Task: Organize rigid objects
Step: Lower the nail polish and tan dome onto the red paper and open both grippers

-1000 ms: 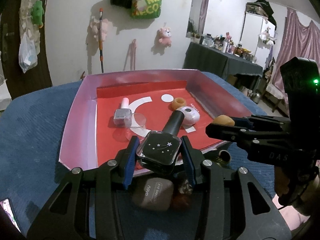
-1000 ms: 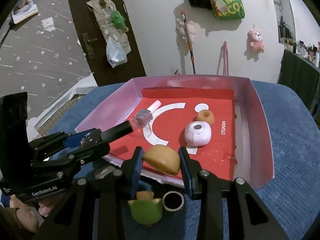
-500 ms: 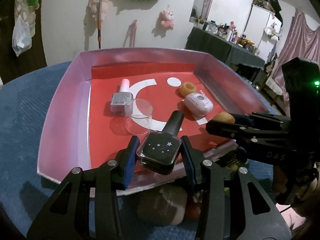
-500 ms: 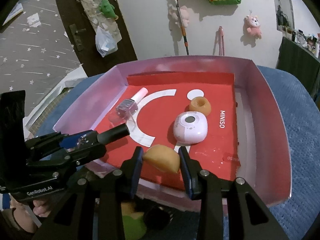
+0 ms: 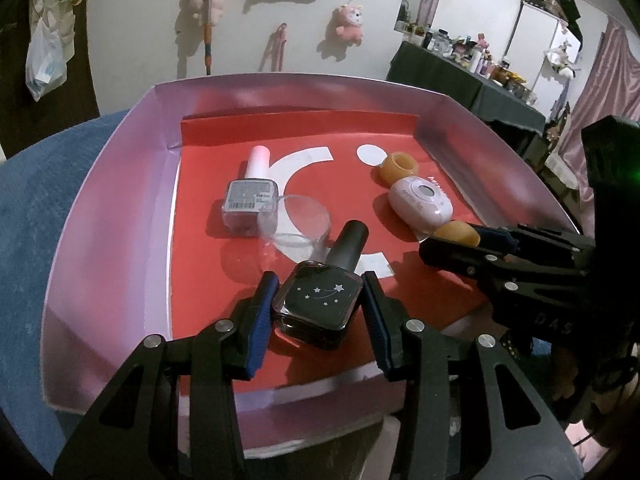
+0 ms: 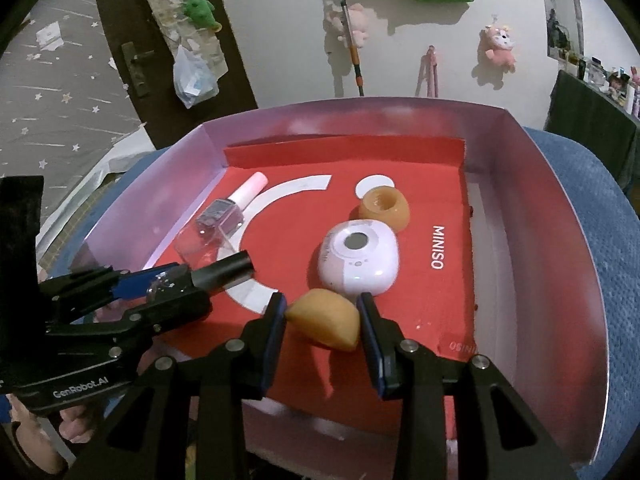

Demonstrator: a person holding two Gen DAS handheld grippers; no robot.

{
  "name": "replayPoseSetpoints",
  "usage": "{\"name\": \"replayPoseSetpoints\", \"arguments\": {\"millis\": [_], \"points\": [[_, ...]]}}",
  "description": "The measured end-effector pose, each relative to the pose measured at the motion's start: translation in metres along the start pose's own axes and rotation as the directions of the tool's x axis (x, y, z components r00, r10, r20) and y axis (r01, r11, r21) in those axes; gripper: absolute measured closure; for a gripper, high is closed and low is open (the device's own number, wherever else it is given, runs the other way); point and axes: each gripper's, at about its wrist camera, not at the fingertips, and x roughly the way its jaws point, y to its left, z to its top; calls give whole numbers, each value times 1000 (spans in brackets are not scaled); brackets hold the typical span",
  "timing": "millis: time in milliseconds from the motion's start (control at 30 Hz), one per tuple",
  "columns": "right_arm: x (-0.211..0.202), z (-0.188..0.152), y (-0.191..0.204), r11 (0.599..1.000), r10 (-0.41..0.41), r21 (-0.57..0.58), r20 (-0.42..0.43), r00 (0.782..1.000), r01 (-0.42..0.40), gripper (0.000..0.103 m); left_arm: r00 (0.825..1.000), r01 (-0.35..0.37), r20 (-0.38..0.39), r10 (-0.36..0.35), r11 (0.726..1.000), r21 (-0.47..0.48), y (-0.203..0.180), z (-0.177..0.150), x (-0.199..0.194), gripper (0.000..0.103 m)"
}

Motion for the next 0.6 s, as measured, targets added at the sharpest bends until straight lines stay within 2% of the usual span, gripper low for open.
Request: {"name": "replayPoseSetpoints", "arguments": {"millis": [467, 600], "points": [[6, 6, 2, 997, -69, -20, -3, 998, 69, 64, 998, -54, -26, 54, 999, 4, -2, 8, 14, 63], [6, 6, 3, 996, -80, -29, -5, 997, 79, 64, 998, -50, -27, 50, 999, 1, -1, 8, 15, 63]]}}
